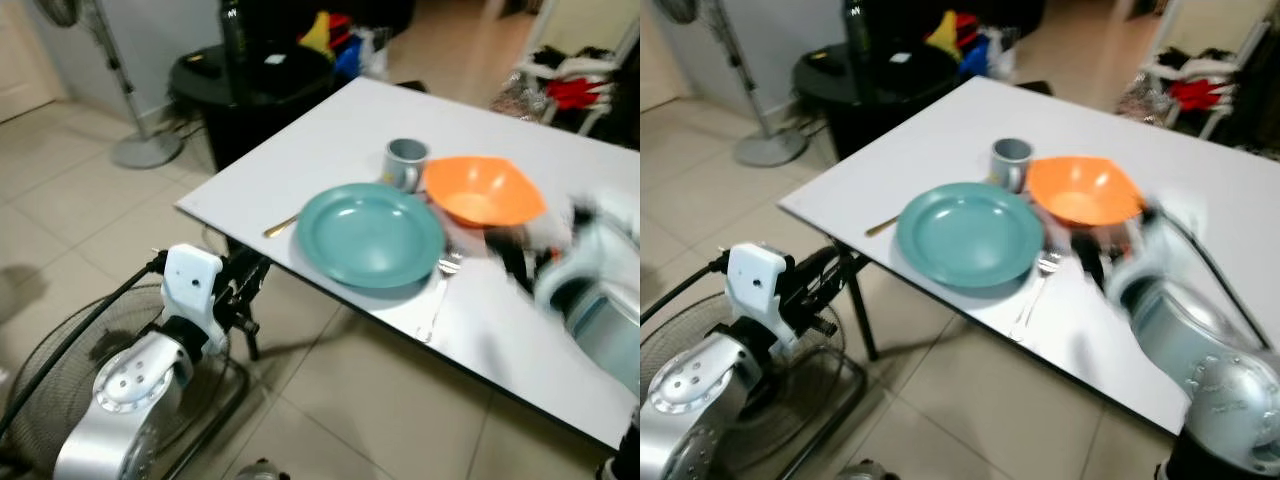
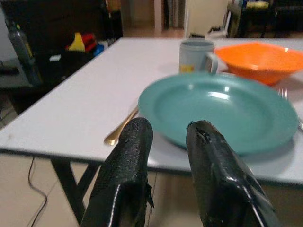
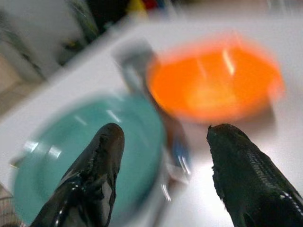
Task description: Setting the table
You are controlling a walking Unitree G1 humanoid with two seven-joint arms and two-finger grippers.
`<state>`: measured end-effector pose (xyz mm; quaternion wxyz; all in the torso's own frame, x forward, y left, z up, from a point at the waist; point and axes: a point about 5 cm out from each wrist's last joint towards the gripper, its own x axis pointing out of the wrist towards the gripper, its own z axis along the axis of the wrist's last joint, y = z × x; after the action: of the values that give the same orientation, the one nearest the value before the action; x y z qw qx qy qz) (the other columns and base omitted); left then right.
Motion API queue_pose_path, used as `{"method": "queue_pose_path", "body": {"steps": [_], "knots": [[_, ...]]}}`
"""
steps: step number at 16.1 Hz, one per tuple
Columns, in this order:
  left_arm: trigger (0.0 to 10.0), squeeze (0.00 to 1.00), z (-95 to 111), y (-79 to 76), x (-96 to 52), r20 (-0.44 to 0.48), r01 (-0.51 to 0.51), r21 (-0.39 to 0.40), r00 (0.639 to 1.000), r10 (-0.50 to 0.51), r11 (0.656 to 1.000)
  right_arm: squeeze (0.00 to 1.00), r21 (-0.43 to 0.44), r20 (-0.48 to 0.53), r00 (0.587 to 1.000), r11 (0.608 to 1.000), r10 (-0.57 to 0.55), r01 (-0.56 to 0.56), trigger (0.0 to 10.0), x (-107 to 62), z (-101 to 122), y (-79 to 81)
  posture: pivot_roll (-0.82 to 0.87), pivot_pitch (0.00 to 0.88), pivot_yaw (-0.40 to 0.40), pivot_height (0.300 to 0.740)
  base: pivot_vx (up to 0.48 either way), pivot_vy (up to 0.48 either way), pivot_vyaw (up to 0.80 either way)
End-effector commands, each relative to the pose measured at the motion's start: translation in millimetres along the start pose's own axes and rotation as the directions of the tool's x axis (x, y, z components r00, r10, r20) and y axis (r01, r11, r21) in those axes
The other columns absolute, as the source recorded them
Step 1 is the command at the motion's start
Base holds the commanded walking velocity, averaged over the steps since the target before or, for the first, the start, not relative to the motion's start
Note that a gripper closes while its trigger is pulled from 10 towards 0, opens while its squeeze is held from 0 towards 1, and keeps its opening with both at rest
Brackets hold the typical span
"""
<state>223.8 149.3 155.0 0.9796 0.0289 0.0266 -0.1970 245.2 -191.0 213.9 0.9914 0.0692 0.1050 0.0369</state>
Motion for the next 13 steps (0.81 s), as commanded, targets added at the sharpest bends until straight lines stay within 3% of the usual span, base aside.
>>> {"method": "queue_pose_path", "body": {"steps": [1, 3, 4, 6, 7, 9, 13], "knots": [[10.0, 0.00, 6.9, 1.2, 1.3, 0.023, -0.037, 0.023, 0.999, 0.036, 0.999, 0.00, -0.129, 0.054, 0.994, 0.987, 0.099, -0.092, 10.0, -2.4, -2.9, 24.7, 0.10, 0.000, 0.019, 0.740, 0.000, 0.000, 0.00], [10.0, 0.00, 10.5, 4.4, -0.9, 0.039, -0.080, 0.014, 0.996, 0.080, 0.997, 0.00, -0.082, 0.076, 0.992, 0.992, 0.101, -0.094, 10.0, -8.0, -7.8, 31.6, 0.10, 0.000, 0.011, 0.740, 0.000, -0.133, 0.00], [10.0, 0.00, 6.6, 7.4, -7.2, 0.024, -0.125, 0.019, 0.992, 0.125, 0.992, 0.00, 0.023, 0.087, 0.995, 0.999, 0.039, -0.041, 10.0, -9.5, -17.4, 29.8, 0.11, 0.000, 0.006, 0.740, 0.000, -0.292, 0.00], [10.0, 0.00, -2.0, 3.5, -12.6, -0.005, -0.147, 0.048, 0.989, 0.147, 0.988, 0.00, 0.016, 0.044, 0.999, 1.000, 0.002, -0.002, 10.0, -9.3, -40.9, 21.4, 0.12, 0.000, -0.002, 0.740, 0.000, -0.292, 0.00], [10.0, 0.00, 1.4, 0.2, -14.5, -0.003, -0.141, 0.043, 0.990, 0.142, 0.989, 0.00, 0.064, 0.030, 0.999, 0.998, 0.015, -0.017, 10.0, -11.1, -46.0, 20.0, 0.13, 0.000, -0.001, 0.740, 0.000, -0.296, 0.00], [10.0, 0.00, 2.1, -1.2, -12.9, -0.005, -0.129, 0.038, 0.992, 0.130, 0.991, 0.00, -0.024, 0.024, 0.999, 0.999, 0.030, -0.029, 10.0, -12.7, -55.9, 19.8, 0.12, 0.000, 0.007, 0.740, 0.000, -0.262, 0.00], [10.0, 0.00, 5.2, 1.9, -5.5, 0.012, -0.128, 0.040, 0.992, 0.128, 0.991, 0.00, -0.062, 0.047, 0.996, 0.996, 0.070, -0.067, 10.0, -13.7, -60.1, 24.7, 0.10, 0.000, 0.024, 0.740, 0.000, -0.192, 0.10]]}}
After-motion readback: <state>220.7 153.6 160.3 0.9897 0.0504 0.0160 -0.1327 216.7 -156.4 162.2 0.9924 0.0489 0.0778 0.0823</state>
